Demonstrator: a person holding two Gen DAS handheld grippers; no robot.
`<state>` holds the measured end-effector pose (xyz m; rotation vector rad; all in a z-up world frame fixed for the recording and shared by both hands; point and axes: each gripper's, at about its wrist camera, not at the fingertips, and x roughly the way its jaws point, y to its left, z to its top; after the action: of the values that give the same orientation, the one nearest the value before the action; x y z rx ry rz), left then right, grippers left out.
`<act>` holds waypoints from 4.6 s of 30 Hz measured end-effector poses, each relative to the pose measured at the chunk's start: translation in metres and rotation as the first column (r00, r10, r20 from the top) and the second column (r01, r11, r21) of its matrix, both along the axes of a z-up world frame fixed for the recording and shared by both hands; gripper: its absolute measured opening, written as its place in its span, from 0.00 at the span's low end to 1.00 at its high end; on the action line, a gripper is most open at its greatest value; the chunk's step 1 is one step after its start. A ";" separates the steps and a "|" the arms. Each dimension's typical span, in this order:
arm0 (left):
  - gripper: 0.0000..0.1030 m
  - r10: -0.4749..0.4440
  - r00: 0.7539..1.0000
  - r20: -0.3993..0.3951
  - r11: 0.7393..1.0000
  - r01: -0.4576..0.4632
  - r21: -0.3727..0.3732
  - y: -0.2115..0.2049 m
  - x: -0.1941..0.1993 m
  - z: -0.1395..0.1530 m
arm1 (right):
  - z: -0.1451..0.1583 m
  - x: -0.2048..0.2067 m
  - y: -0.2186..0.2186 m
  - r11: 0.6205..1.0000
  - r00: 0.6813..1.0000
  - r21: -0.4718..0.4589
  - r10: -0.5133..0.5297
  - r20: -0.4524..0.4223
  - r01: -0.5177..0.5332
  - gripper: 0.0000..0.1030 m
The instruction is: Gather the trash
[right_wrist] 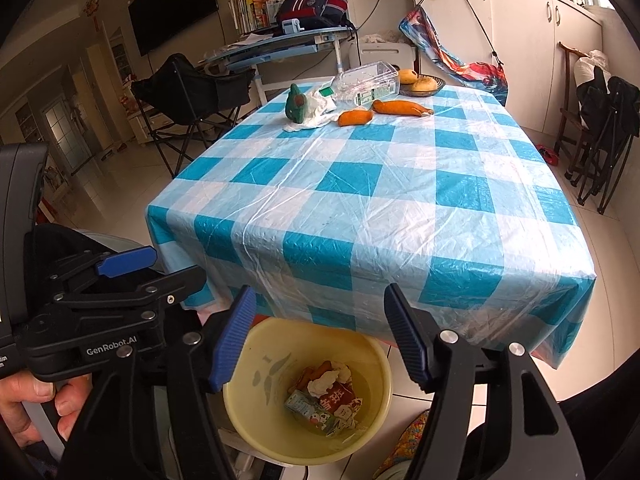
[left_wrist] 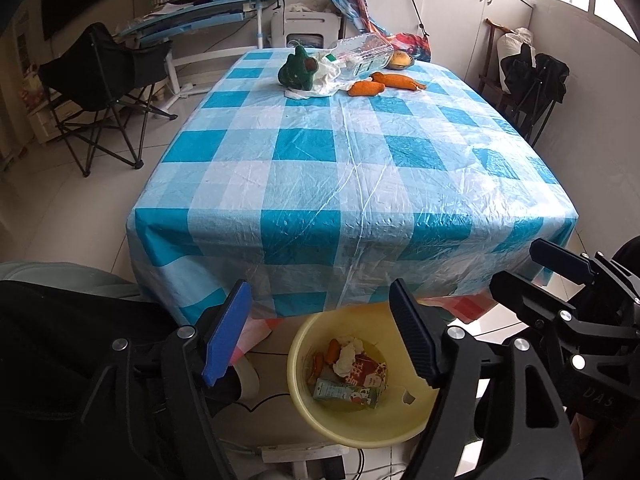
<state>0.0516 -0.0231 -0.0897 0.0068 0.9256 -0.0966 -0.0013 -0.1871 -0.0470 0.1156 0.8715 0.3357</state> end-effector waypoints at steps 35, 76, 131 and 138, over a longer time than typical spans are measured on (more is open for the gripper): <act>0.74 0.035 0.998 0.060 0.999 -0.034 -0.013 0.003 0.003 0.013 | -0.003 0.006 0.000 1.000 1.000 -0.027 -0.009 0.002 0.009 0.63; 0.75 0.030 0.998 0.058 1.000 -0.030 -0.009 0.001 0.004 0.013 | -0.002 0.006 0.003 0.999 1.000 -0.036 -0.001 -0.001 0.001 0.63; 0.75 0.141 0.984 0.111 0.980 -0.122 -0.160 0.031 0.070 0.053 | 0.037 0.085 -0.036 0.999 0.997 -0.045 -0.015 0.079 0.019 0.72; 0.75 0.133 0.987 0.089 0.982 -0.119 -0.150 0.028 0.135 0.051 | 0.030 0.138 -0.022 0.994 0.995 -0.089 0.063 0.073 -0.056 0.61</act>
<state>0.1865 0.0053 -0.0385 -0.1799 0.8166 -0.0451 0.1363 -0.2088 -0.0172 -0.0035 0.8145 0.3550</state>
